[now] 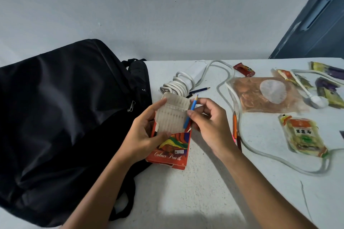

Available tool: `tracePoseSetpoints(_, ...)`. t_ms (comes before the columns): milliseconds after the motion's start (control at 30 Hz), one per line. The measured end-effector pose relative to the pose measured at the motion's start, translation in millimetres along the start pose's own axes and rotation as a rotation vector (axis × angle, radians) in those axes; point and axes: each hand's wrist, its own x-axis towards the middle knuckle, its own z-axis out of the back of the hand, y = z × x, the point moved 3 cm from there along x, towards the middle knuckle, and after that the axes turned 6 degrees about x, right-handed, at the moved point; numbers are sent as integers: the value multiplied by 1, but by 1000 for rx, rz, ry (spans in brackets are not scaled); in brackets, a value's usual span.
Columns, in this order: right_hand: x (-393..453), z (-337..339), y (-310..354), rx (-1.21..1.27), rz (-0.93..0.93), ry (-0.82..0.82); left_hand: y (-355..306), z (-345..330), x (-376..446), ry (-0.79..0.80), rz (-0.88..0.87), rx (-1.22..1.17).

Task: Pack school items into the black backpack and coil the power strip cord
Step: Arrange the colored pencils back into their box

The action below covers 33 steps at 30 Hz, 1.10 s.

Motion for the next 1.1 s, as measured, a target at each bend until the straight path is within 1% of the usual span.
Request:
tracePoseSetpoints(200,1,0,-2,-159,110,10,2,0,1,1,-1,-15)
tracePoseSetpoints(400,-1,4,0,-286,167,-20,1,0,1,-26,-12,-38)
tracePoseSetpoints(500,-2,3,-2,-390,242,-31,2,2,0,-53,-21,-51)
tracePoseSetpoints(633,-5,1,-3,-419,354,-57,3,1,0,-52,-19,-66)
tracePoseSetpoints(700,-5,1,-4,-398,337,-51,3,1,-1,-50,-18,-65)
tracePoseSetpoints(833,-5,-1,-9,-354,237,-14,3,1,0,-39,-36,-48)
tracePoseSetpoints(900,-3,1,-7,-277,199,-26,2,1,-1,-66,-35,-67)
tracePoseSetpoints(967,1,6,-1,-206,201,-65,0,2,-1,-101,-43,-86)
tracePoseSetpoints(1033,9,13,2,-232,213,-107,0,2,-2,-104,-43,-89)
tracePoseSetpoints(1100,18,16,2,-342,198,-113,1,2,-2,-102,-36,-91)
